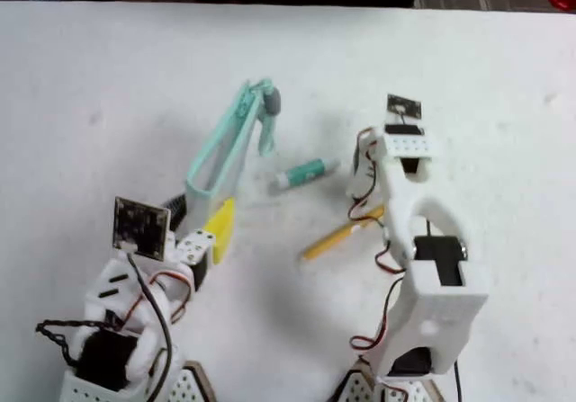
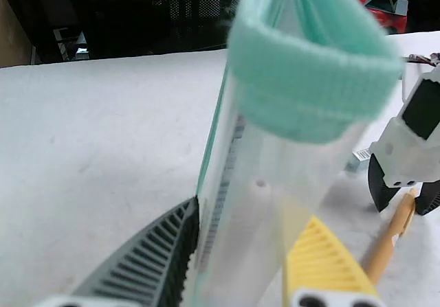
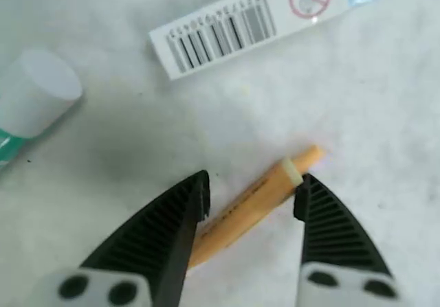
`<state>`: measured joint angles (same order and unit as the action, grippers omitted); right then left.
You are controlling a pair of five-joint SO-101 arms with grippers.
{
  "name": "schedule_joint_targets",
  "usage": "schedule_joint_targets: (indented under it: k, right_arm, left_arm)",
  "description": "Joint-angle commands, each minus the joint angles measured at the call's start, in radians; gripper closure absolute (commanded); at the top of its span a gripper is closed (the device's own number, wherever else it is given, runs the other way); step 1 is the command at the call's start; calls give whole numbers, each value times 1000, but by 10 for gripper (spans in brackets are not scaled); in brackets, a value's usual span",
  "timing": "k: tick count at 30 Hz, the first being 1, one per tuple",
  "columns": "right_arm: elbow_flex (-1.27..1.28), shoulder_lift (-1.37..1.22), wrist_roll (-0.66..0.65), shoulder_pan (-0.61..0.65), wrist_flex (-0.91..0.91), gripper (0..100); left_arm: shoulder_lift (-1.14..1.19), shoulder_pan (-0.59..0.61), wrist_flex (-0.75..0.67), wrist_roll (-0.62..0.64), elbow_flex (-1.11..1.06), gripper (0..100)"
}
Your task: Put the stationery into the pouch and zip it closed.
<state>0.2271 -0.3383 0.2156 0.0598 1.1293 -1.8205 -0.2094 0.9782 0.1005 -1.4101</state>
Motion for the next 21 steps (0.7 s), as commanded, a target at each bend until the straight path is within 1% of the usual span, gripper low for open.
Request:
schedule_joint_targets:
  k: [1,6,9,13,21]
  right_arm:
    - [-15,-25,8,-12,10,832]
    - [-20,-45,8,-7,10,991]
    - [-20,-45,0,-7,12,955]
    - [-20,-45,-2,-7,12,984]
    - [-14,-38,-2,-7,19,981]
  left_arm:
    - [7,-18,-23,5,-3,801]
    - [7,-18,-23,5,-3,801]
    - [7,-18,-23,5,-3,801]
    - [7,-18,-21,5,-3,801]
    - [7,-18,-20,5,-3,801]
